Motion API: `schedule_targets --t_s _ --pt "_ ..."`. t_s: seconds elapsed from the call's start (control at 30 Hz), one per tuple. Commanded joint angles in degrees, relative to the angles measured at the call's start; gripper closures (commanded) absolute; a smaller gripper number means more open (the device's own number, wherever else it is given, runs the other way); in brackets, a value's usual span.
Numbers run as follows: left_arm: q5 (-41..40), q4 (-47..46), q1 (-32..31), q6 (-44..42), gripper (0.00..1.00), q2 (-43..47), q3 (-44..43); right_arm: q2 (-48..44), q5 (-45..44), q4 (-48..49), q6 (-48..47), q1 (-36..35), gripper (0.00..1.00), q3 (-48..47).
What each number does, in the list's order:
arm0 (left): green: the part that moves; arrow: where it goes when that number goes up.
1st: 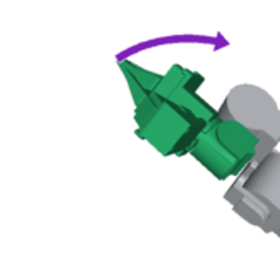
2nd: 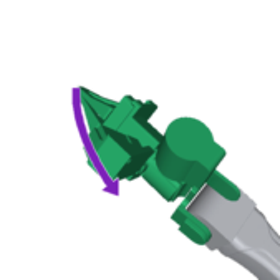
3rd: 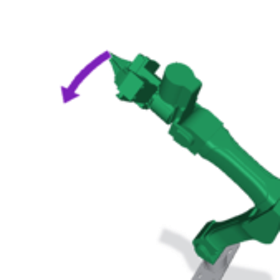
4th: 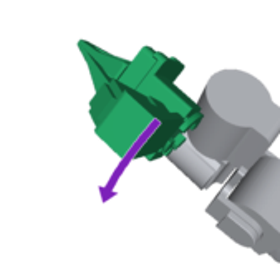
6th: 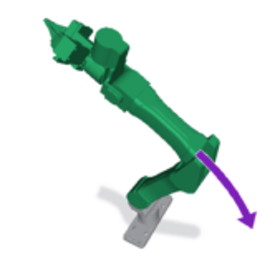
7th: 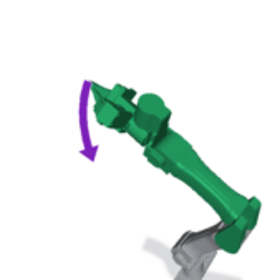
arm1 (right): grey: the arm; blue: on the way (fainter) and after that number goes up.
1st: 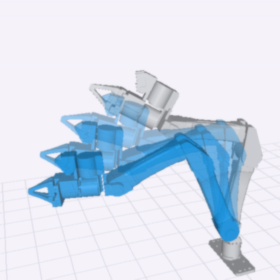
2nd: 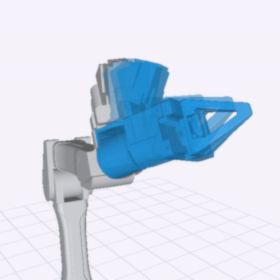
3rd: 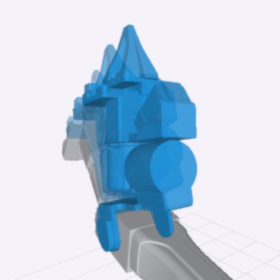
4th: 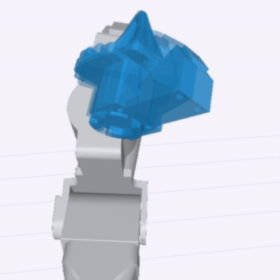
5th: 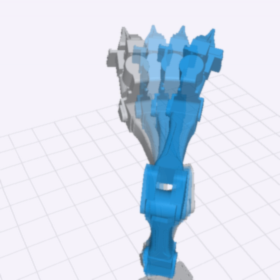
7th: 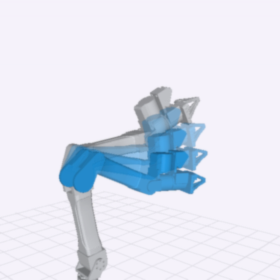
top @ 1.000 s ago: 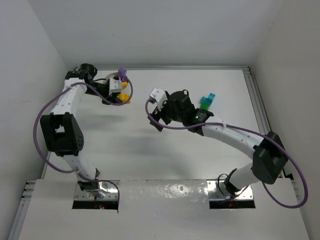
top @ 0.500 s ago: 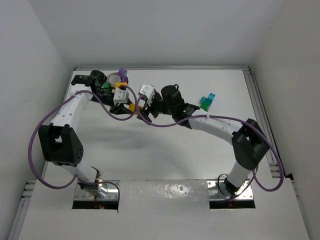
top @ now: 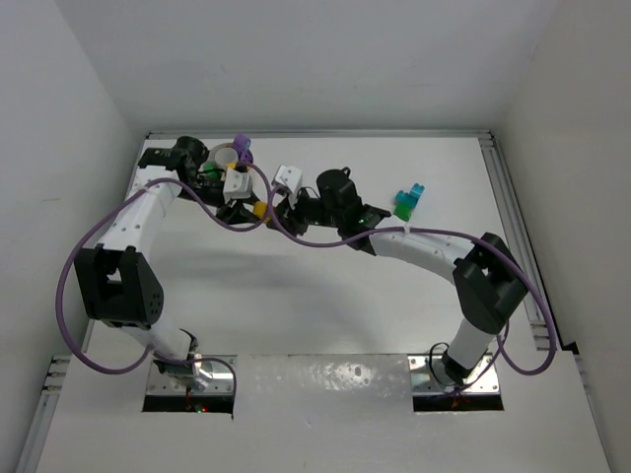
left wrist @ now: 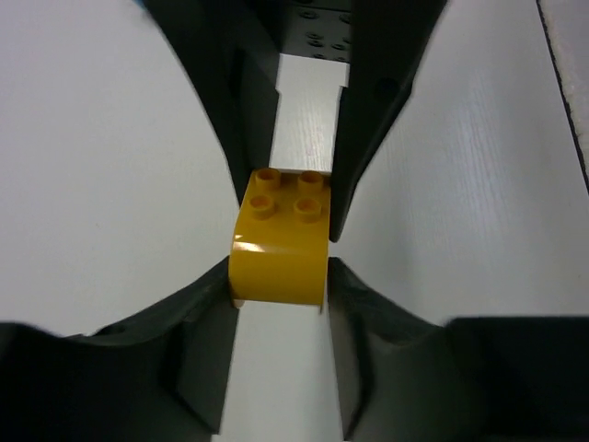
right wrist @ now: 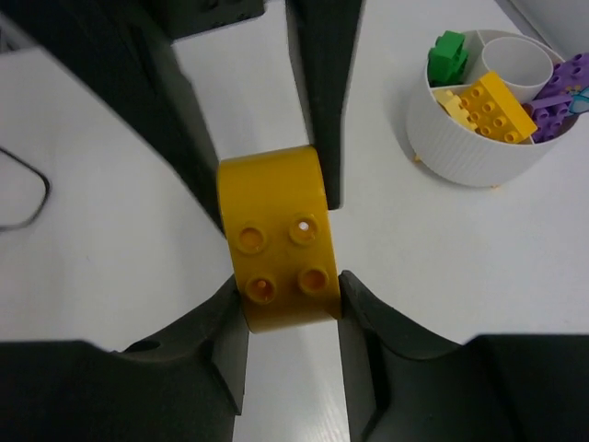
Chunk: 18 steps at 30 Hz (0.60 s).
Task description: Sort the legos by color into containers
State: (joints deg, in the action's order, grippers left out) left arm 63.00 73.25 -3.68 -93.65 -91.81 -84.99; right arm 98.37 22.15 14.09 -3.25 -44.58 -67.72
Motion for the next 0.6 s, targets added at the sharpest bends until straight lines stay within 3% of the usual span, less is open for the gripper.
schedule_targets --t_s 0.0,0.03,0.1,0.27,0.33,0.37,0.4,0.47,0.5,0.57 --pt "1.6 -7.8 -0.9 11.7 0.56 1.4 -0.6 -2.9 -3.2 10.3 6.6 0.5 1.00 2.1" --pt "0.2 -11.0 -0.9 16.5 0.25 1.3 -0.6 -3.4 -4.6 11.1 6.6 0.5 1.00 3.0" --pt "-7.0 -20.2 -0.5 28.9 0.00 1.0 -1.2 -4.8 -8.9 10.5 5.9 0.9 1.00 6.4" --pt "-9.4 -31.1 6.0 41.9 0.00 -0.9 -4.3 -6.9 -15.3 8.5 9.3 4.1 1.00 10.9" --pt "-11.3 -35.1 8.0 48.1 0.12 -3.4 -6.1 -8.4 -16.5 8.6 11.4 6.1 1.00 14.0" --pt "-13.8 -35.5 8.3 48.6 0.24 -4.6 -8.2 -9.0 -17.0 8.4 11.3 6.3 1.00 14.8" --pt "-17.1 -35.8 8.3 48.7 0.56 -7.1 -9.4 -10.0 -17.7 7.5 10.1 6.4 1.00 15.6" --pt "-25.2 -35.6 8.0 50.0 0.80 -10.3 -13.2 -10.7 -17.8 6.4 9.8 6.4 1.00 16.7" --pt "-27.3 -34.5 8.0 50.1 0.82 -12.1 -15.0 -11.0 -17.7 5.9 10.1 6.4 1.00 16.9" --pt "-31.7 -30.9 8.1 49.5 0.72 -17.1 -20.0 -11.6 -16.7 4.7 10.2 6.4 1.00 17.5"
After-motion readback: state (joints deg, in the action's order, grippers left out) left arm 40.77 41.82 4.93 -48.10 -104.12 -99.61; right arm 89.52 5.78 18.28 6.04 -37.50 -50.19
